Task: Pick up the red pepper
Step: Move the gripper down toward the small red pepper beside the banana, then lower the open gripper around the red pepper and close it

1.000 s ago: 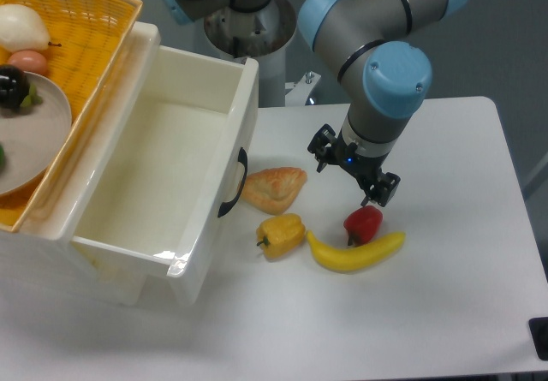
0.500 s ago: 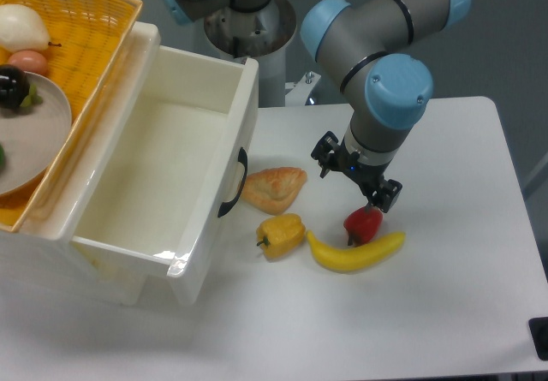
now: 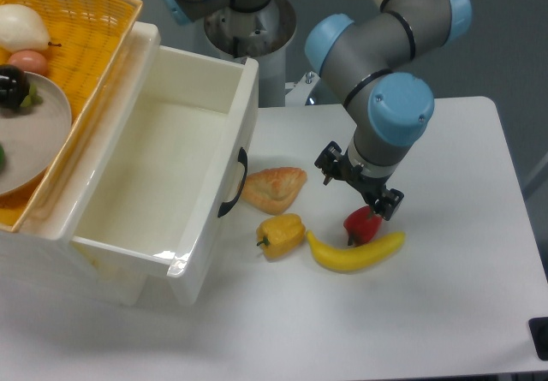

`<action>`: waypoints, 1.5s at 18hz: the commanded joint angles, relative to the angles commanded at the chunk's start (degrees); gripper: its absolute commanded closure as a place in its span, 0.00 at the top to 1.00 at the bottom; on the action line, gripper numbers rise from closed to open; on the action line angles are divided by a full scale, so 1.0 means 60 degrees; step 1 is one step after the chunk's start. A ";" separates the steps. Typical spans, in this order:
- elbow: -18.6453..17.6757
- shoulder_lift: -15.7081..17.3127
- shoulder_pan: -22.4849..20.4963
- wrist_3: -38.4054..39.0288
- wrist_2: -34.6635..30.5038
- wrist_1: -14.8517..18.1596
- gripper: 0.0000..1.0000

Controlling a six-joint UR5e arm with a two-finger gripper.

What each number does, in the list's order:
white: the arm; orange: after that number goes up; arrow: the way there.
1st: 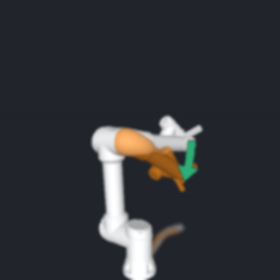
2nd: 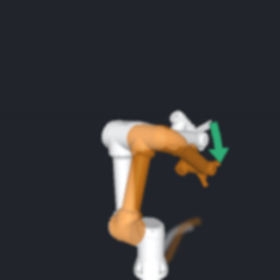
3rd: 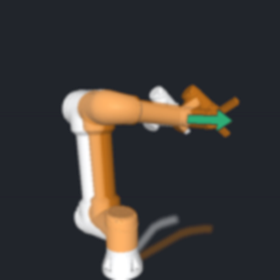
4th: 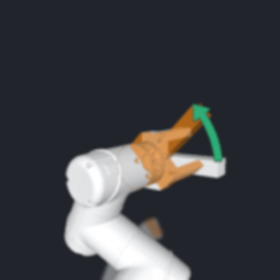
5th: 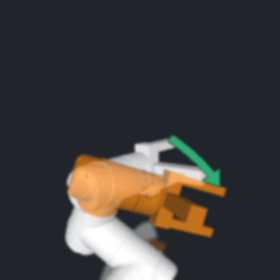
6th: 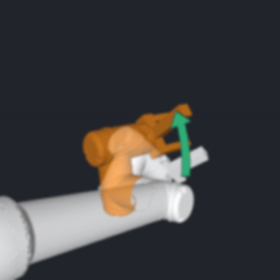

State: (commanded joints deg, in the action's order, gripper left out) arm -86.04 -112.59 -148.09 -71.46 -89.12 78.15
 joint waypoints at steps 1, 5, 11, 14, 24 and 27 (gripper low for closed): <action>-0.0103 0.0000 0.0014 0.0000 0.0000 -0.0219 1.00; -0.0192 -0.0058 0.0000 -0.0014 -0.0029 -0.0427 1.00; -0.0280 -0.0410 -0.0161 -0.0380 -0.0029 -0.0822 1.00; -0.0236 -0.0673 -0.0307 -0.0366 -0.0015 -0.0807 1.00; -0.0250 -0.1230 -0.0322 -0.0351 -0.0029 -0.1041 1.00; -0.0250 -0.1333 -0.0322 -0.0395 -0.0073 -0.1071 1.00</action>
State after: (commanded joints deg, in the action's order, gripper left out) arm -87.54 -120.58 -150.03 -73.83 -89.56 71.72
